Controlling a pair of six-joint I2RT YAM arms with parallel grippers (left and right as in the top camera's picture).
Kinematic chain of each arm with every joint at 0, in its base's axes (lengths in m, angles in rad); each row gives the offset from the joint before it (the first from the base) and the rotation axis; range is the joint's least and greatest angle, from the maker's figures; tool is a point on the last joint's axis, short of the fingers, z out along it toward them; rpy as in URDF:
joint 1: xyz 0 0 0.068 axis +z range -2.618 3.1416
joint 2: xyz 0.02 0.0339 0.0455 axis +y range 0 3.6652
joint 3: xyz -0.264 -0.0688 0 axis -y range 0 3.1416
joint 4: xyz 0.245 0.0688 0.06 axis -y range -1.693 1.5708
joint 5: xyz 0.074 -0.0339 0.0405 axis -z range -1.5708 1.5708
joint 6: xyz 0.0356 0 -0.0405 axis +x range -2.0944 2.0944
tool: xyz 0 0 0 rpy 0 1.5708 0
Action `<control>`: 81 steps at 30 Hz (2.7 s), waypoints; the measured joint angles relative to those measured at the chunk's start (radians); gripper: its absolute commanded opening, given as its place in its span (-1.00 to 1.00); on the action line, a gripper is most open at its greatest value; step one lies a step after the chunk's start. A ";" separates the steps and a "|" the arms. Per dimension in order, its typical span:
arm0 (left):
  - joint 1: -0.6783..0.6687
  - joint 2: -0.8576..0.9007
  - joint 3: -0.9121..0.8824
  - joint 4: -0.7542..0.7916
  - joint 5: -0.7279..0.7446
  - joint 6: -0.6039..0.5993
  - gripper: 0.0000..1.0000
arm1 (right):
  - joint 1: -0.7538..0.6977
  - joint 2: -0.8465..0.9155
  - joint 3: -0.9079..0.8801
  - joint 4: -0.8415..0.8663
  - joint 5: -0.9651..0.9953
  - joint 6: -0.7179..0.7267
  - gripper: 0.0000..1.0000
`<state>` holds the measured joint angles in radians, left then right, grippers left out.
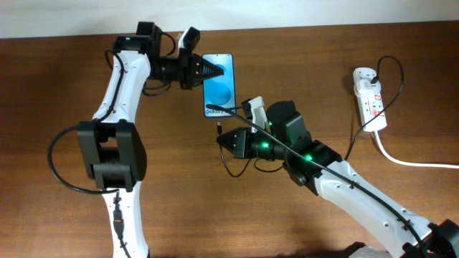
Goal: Plug charger to phone and switch on socket
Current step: 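Carry the cable end to the phone's bottom port with the right gripper, then push the USB-C plug into the phone port while left gripper holds phone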
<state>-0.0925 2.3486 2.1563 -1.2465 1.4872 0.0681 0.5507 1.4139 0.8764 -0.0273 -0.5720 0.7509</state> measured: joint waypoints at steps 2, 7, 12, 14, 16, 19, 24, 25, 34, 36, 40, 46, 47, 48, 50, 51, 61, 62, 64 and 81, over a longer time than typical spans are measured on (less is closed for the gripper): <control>0.000 0.000 0.000 0.030 -0.027 -0.062 -1.00 | 0.000 0.000 0.000 -0.001 0.001 0.001 -0.92; 0.000 0.000 0.000 0.032 -0.074 -0.114 -1.00 | 0.000 -0.001 0.000 -0.002 0.024 0.001 -0.92; 0.000 0.000 0.000 0.040 -0.079 -0.118 -1.00 | 0.000 -0.001 0.000 0.026 0.034 0.000 -0.92; 0.000 0.000 0.000 0.040 -0.079 -0.118 -1.00 | 0.000 -0.001 0.000 0.029 0.034 0.001 -0.92; 0.000 0.000 0.000 0.045 -0.079 -0.118 -1.00 | 0.000 -0.001 0.000 0.036 0.034 0.000 -0.92; 0.000 0.000 0.000 0.048 -0.079 -0.118 -1.00 | 0.000 -0.001 0.000 0.040 0.036 0.000 -0.92; 0.000 0.000 0.000 0.048 -0.081 -0.118 -1.00 | 0.000 -0.001 0.000 0.040 0.056 0.000 -0.92; 0.000 0.000 0.000 0.048 -0.081 -0.118 -1.00 | 0.000 -0.001 0.000 0.040 0.060 0.000 -0.92; -0.013 0.000 0.000 0.054 -0.082 -0.118 -1.00 | -0.011 -0.001 0.000 0.039 0.070 0.000 -0.92; -0.016 0.000 0.000 0.056 -0.082 -0.118 -1.00 | -0.013 -0.001 0.000 0.036 0.066 0.000 -0.92; -0.018 0.000 0.000 0.058 -0.082 -0.118 -1.00 | -0.013 -0.001 0.000 0.035 0.066 0.000 -0.92; -0.021 0.000 0.000 0.060 -0.082 -0.118 -1.00 | -0.038 -0.001 0.000 0.035 0.025 0.000 -0.92; -0.023 0.000 0.000 0.062 -0.082 -0.118 -1.00 | -0.045 -0.001 0.000 0.038 0.014 0.001 -0.92; -0.024 0.000 0.000 0.062 -0.082 -0.118 -1.00 | -0.050 -0.001 0.000 0.046 0.006 0.001 -0.92; -0.023 0.000 0.000 0.062 -0.078 -0.119 -1.00 | -0.052 -0.001 -0.001 0.058 -0.001 0.002 -0.92; -0.023 0.000 0.000 0.062 -0.077 -0.122 -1.00 | -0.053 -0.001 -0.004 0.064 -0.002 0.002 -0.92; -0.024 0.000 0.000 0.063 -0.074 -0.122 -1.00 | -0.067 -0.001 -0.009 0.075 -0.029 0.002 -0.92; -0.024 0.000 0.000 0.063 -0.074 -0.122 -1.00 | -0.067 -0.001 -0.009 0.075 -0.029 0.002 -0.92; -0.024 0.000 0.000 0.063 -0.074 -0.122 -1.00 | -0.067 -0.001 -0.009 0.075 -0.029 0.002 -0.91; -0.051 0.000 0.000 0.066 -0.271 -0.121 -1.00 | -0.122 -0.007 -0.009 0.059 0.000 0.001 0.71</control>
<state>-0.1436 2.3486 2.1563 -1.1805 1.2160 -0.0532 0.4290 1.4071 0.8677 0.0319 -0.5716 0.7521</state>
